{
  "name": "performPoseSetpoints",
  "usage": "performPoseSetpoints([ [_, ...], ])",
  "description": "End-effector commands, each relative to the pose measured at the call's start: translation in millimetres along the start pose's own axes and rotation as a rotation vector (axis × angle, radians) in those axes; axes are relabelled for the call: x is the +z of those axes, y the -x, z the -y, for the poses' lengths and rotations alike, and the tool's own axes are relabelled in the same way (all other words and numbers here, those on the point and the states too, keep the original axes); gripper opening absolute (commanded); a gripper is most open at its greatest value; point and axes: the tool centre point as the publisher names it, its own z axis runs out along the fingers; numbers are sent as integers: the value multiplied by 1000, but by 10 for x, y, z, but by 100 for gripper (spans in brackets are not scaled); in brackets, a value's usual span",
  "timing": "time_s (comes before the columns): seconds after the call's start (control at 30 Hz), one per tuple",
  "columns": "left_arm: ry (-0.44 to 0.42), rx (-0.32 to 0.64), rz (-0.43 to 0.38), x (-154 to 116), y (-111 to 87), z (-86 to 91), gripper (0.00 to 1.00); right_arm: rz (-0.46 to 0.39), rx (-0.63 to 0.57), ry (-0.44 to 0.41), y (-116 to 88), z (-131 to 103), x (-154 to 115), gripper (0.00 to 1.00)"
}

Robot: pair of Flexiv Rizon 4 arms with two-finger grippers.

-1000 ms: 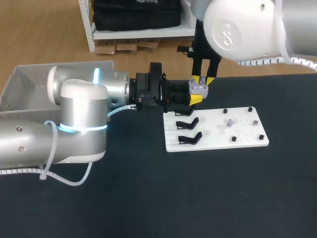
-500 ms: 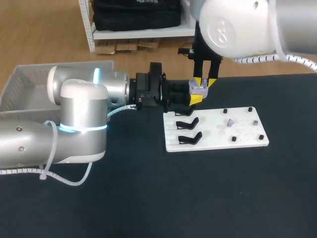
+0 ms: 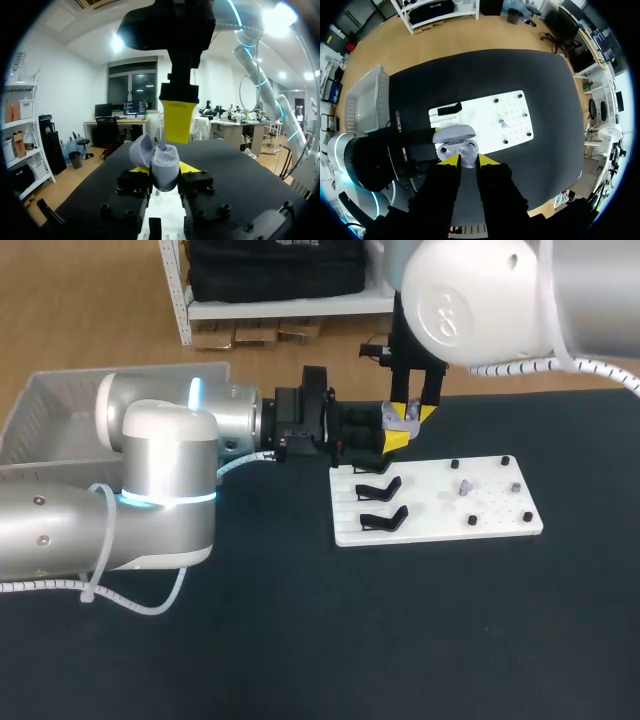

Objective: Pick up each earbud case from the left stands, insert the matching earbuds, close the lid, and place the case in the box.

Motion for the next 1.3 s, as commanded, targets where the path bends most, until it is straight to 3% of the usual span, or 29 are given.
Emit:
performPoseSetpoints([
  [0.03, 9, 5, 7, -2, -12, 15, 0, -1, 3, 2, -2, 6, 20, 0],
  [0.67, 9, 5, 7, -2, -12, 15, 0, -21, 13, -12, 41, 0, 101, 0],
  [0.73, 9, 5, 7, -2, -12, 15, 0, -23, 12, -11, 37, 0, 98, 24],
  [0.8, 9, 5, 7, -2, -12, 15, 0, -21, 10, -11, 30, 1, 84, 35],
  [1.03, 9, 5, 7, -2, -12, 15, 0, 10, 10, 19, -58, 80, -83, 40],
  [1.3, 9, 5, 7, -2, -12, 15, 0, 201, 19, 159, -298, 393, -130, 47],
])
